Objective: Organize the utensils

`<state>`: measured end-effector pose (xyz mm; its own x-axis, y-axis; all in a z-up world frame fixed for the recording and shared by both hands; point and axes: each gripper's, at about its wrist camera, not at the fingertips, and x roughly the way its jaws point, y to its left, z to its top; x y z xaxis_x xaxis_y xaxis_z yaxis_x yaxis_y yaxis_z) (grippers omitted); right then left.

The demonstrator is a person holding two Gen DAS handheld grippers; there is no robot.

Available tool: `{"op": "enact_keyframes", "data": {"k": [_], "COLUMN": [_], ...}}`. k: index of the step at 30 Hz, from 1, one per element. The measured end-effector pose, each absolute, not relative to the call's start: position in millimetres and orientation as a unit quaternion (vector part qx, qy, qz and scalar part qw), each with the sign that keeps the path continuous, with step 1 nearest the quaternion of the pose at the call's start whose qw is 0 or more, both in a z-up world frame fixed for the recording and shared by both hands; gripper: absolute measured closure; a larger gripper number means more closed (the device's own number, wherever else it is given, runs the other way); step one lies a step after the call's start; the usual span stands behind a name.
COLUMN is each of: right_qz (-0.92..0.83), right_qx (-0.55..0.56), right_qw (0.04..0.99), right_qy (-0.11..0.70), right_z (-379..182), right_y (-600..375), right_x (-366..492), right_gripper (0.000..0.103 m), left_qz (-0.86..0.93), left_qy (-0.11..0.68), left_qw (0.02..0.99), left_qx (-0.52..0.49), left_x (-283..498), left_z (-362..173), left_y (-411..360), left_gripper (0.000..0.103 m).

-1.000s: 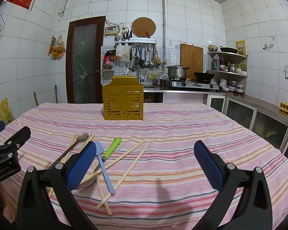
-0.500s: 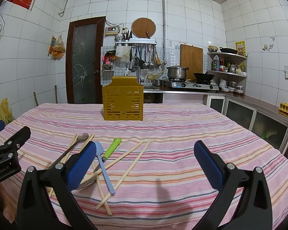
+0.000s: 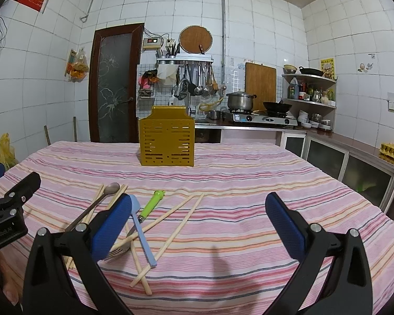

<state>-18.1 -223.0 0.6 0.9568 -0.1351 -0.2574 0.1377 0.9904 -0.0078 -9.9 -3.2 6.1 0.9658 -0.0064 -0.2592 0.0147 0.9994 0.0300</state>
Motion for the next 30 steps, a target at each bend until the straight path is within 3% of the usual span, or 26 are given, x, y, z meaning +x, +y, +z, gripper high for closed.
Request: {"op": "enact_keyframes", "data": {"k": [8, 22, 30], "right_qz": [-0.072, -0.063, -0.059], "right_qx": [0.010, 0.000, 0.001], "right_qw": [0.988, 0.973, 0.971], "right_qy": [0.137, 0.223, 0.233], "right_z": [11, 2, 7], "right_y": [-231, -227, -225], "right_x": [-25, -1, 27], "right_gripper": [0.004, 0.004, 0.004], "left_qz": [-0.005, -0.010, 0.006], "left_qy": [0.126, 0.161, 0.163], "left_qw": [0.992, 0.987, 0.984], "left_qx": [0.019, 0.021, 0.072], "left_x": [-12, 2, 27], "left_z": [7, 4, 22], "left_y": [-4, -3, -12], "left_gripper": [0.005, 0.005, 0.005]}}
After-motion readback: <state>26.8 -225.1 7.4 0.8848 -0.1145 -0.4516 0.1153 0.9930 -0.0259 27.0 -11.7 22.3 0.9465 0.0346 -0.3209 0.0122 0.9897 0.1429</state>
